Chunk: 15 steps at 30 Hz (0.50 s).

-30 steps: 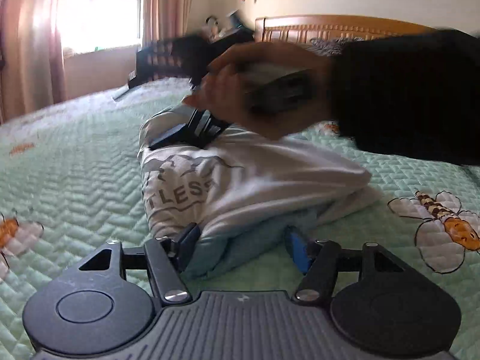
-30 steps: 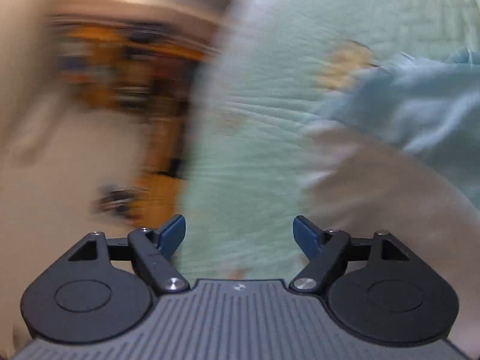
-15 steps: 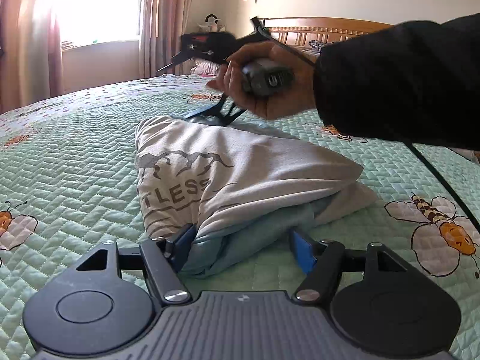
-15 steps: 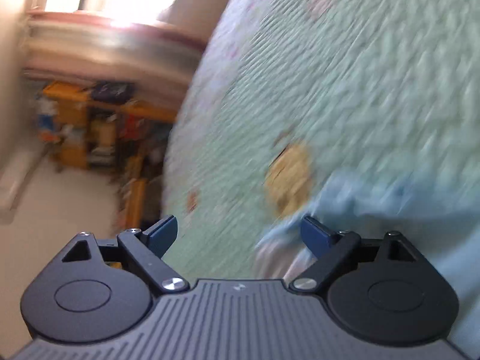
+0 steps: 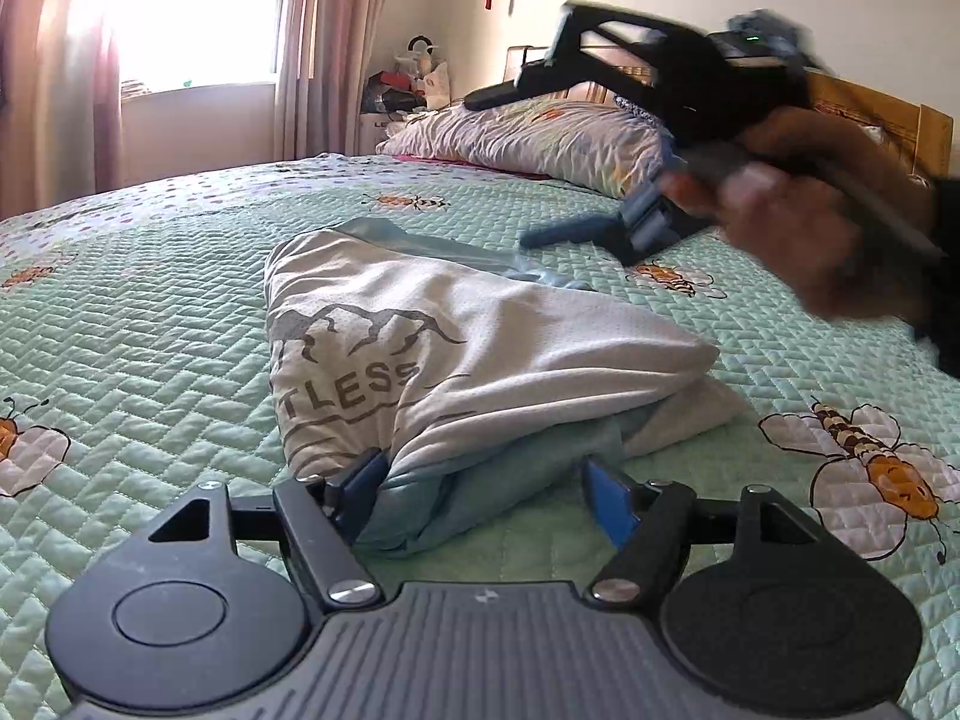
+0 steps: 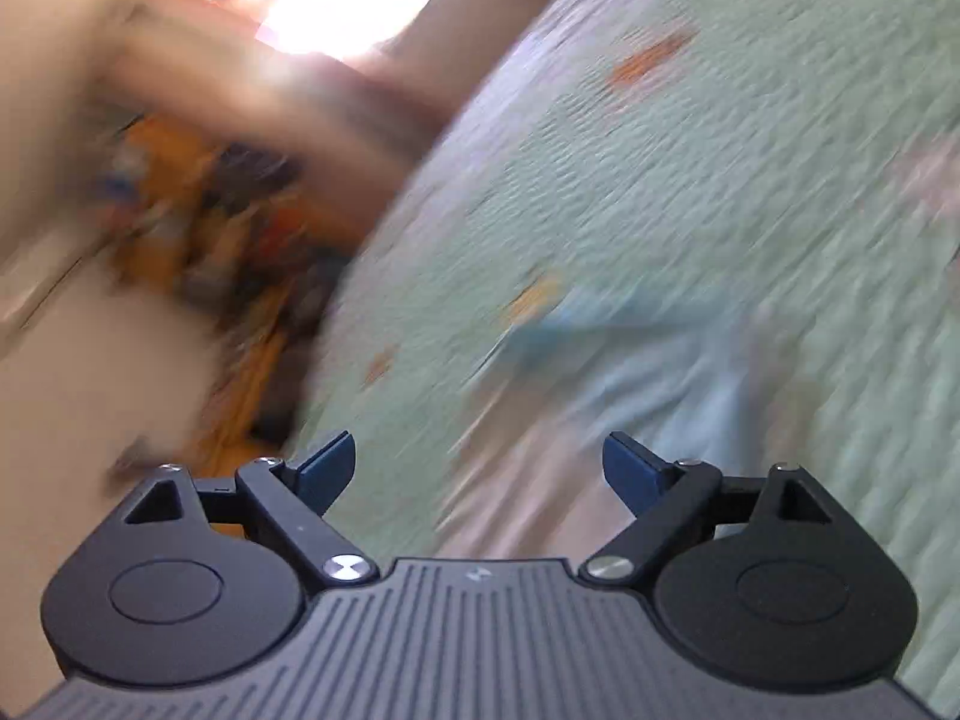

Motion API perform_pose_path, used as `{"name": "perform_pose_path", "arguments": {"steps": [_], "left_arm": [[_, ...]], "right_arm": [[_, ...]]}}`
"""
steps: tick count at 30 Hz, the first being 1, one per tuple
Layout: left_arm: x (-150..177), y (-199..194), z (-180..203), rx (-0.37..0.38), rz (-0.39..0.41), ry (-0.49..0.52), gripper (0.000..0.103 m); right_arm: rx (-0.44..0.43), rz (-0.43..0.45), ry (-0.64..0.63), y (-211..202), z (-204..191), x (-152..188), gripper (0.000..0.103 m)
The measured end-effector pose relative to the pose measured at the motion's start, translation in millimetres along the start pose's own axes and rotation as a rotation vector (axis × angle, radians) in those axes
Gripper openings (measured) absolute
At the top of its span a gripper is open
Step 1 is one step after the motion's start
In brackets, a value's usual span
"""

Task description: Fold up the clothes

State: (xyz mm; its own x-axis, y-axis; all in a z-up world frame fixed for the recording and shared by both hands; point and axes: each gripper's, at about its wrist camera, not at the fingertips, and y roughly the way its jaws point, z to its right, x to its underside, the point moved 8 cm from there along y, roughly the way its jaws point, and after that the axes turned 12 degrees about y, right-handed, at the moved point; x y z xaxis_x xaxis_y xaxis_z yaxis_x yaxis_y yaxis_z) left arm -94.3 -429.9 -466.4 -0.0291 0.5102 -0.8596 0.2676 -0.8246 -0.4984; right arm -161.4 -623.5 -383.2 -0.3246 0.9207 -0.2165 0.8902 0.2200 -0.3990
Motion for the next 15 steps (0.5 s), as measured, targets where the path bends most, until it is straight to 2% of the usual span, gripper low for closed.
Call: {"name": "perform_pose_path", "arguments": {"steps": [2, 4, 5, 8, 10, 13, 15], "left_arm": [[0, -1, 1, -0.001, -0.008, 0.005, 0.075], [0, -5, 3, 0.001, -0.009, 0.016, 0.075], [0, -8, 4, 0.002, -0.006, 0.023, 0.076], [-3, -28, 4, -0.005, 0.038, 0.021, 0.076], [-6, -40, 2, -0.006, 0.059, 0.005, 0.077], [-5, -47, 2, -0.016, 0.035, 0.01, 0.08], [0, -52, 2, -0.028, 0.012, -0.004, 0.08]], "right_arm": [[0.051, -0.133, -0.038, 1, 10, 39, 0.09], [0.123, -0.175, -0.074, -16, 34, 64, 0.086], [0.105, -0.163, -0.075, -28, 40, 68, 0.082], [0.122, -0.076, -0.034, -61, 32, 64, 0.083], [0.122, -0.012, -0.133, -73, 13, 64, 0.086], [0.02, -0.017, -0.215, -45, -16, 69, 0.09], [-0.061, -0.057, -0.152, -12, -19, 73, 0.091]]}}
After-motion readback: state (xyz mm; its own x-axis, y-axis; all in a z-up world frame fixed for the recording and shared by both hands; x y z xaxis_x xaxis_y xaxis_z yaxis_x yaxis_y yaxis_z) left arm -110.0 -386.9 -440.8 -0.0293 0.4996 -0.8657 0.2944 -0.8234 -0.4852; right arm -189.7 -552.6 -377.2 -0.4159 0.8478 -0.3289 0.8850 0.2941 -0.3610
